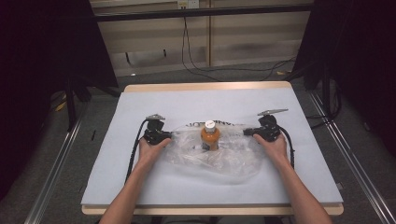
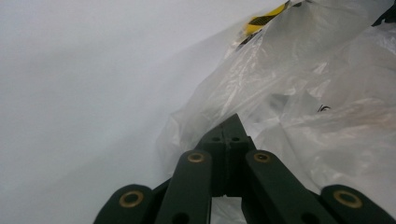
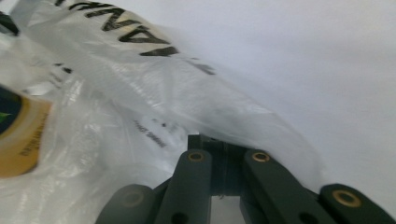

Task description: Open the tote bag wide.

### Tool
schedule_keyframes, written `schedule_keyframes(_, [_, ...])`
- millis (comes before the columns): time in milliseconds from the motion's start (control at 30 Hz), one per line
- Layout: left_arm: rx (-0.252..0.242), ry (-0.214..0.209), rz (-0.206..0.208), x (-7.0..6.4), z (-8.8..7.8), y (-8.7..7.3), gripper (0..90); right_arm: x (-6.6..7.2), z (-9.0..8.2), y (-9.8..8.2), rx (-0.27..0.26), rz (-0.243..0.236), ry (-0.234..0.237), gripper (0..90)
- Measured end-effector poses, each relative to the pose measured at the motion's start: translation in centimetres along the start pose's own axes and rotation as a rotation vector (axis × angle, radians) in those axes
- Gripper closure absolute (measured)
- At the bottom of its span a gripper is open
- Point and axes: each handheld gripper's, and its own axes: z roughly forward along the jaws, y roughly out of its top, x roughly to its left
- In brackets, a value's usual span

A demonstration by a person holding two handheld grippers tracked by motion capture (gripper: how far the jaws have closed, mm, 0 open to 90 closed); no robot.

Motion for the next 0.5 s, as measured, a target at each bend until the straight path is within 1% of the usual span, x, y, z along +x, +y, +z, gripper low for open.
schedule_keyframes(33, [0.001,0.001,0.000,0.0,0.0,0.0,90.0,-0.2,-0.1,0.0,0.003,0.000,-0.007,90.0])
schedule_keyframes(100, [0.010,0.019,0.020,-0.1,-0.1,0.1,90.0,-0.3,-0.3,-0.2,0.003,-0.001,-0.011,90.0])
schedule_keyframes(167, [0.014,0.030,0.021,-0.2,-0.3,0.1,90.0,-0.1,-0.6,-0.3,0.008,-0.010,-0.022,90.0])
schedule_keyframes(200, [0.013,0.027,0.024,-0.2,-0.5,0.0,90.0,-0.1,-0.8,-0.3,0.013,-0.015,-0.026,90.0])
schedule_keyframes(233, [0.006,0.027,0.027,-0.3,-0.7,0.0,90.0,0.0,-1.0,-0.3,0.002,-0.019,-0.024,90.0])
schedule_keyframes(267, [-0.015,0.017,0.025,-0.3,-1.1,0.1,90.0,0.1,-1.3,-0.2,-0.009,-0.017,-0.016,90.0])
schedule_keyframes(300, [-0.027,0.009,0.021,-0.4,-1.4,0.1,90.0,0.3,-1.7,-0.1,-0.035,-0.014,0.005,90.0])
schedule_keyframes(367, [-0.042,-0.008,0.037,-0.7,-2.2,0.4,90.0,0.9,-2.3,0.2,-0.045,-0.028,0.016,90.0])
schedule_keyframes(400, [-0.045,-0.001,0.049,-1.0,-2.7,0.5,90.0,1.3,-2.5,0.3,-0.047,-0.046,0.023,90.0])
schedule_keyframes(467, [-0.060,-0.005,0.065,-1.6,-3.6,0.8,90.0,2.1,-3.1,0.5,-0.053,-0.072,0.038,90.0])
schedule_keyframes(500, [-0.072,0.003,0.079,-1.8,-4.2,1.0,90.0,2.6,-3.3,0.7,-0.056,-0.078,0.046,90.0])
